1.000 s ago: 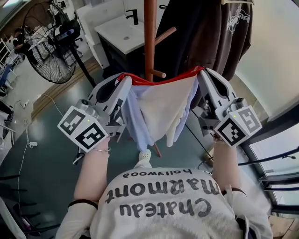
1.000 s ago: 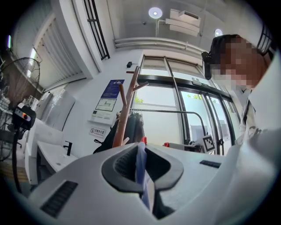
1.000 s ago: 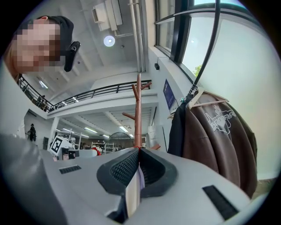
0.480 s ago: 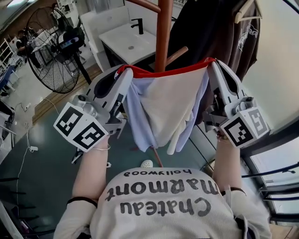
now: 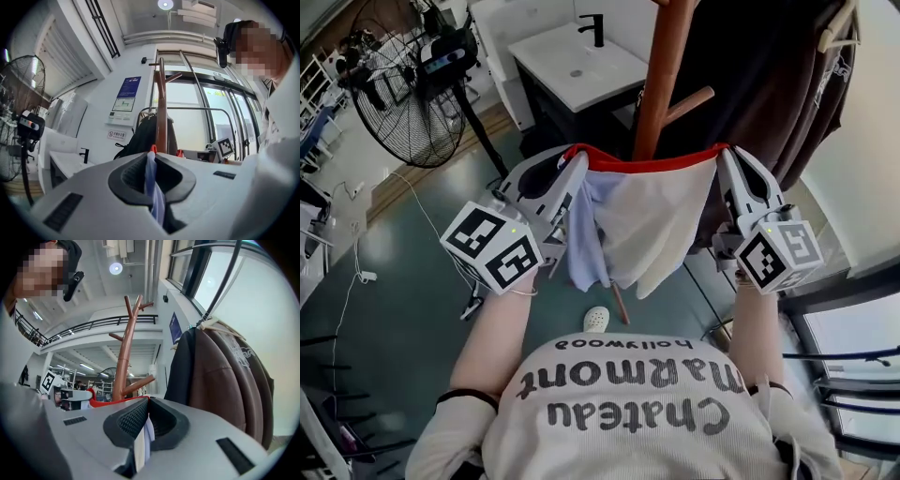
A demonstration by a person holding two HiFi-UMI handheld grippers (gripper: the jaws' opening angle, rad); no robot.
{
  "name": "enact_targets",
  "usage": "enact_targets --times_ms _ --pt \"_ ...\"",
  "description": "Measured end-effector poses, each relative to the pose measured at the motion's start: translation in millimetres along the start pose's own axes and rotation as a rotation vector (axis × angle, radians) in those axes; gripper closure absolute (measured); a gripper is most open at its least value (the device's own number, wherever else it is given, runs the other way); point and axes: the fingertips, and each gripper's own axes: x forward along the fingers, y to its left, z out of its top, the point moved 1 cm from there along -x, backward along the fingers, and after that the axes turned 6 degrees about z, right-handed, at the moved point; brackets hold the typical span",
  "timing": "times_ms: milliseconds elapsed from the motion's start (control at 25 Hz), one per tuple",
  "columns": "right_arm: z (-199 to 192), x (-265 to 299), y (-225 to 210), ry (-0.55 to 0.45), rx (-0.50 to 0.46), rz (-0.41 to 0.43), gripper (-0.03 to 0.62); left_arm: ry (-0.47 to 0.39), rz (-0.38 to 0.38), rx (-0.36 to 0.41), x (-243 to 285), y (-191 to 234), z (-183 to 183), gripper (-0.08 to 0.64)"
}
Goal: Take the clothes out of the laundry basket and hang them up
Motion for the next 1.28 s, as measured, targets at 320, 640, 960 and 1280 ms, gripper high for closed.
enact_targets --times_ms 320,640,960,1280 --pt "-55.1 7.3 -4.8 0.123 0.054 0.007 0.561 0.108 0.014 0.012 3.0 11.3 -46.5 0.54" --pt "-89.7 9.7 -2.6 0.202 0.085 0.03 0.561 0.18 -0.014 -0.024 7.6 0.7 -82.2 0.54" --pt "-113.8 11.8 11.3 0.257 0.11 0.079 0.561 0.231 -0.025 -0.035 9.3 -8.3 -101.7 0.54" --pt "-133.7 14.5 27.9 0.301 0.138 0.141 0.561 0.261 -0.038 -0.059 10.0 -12.1 -117.5 0.54"
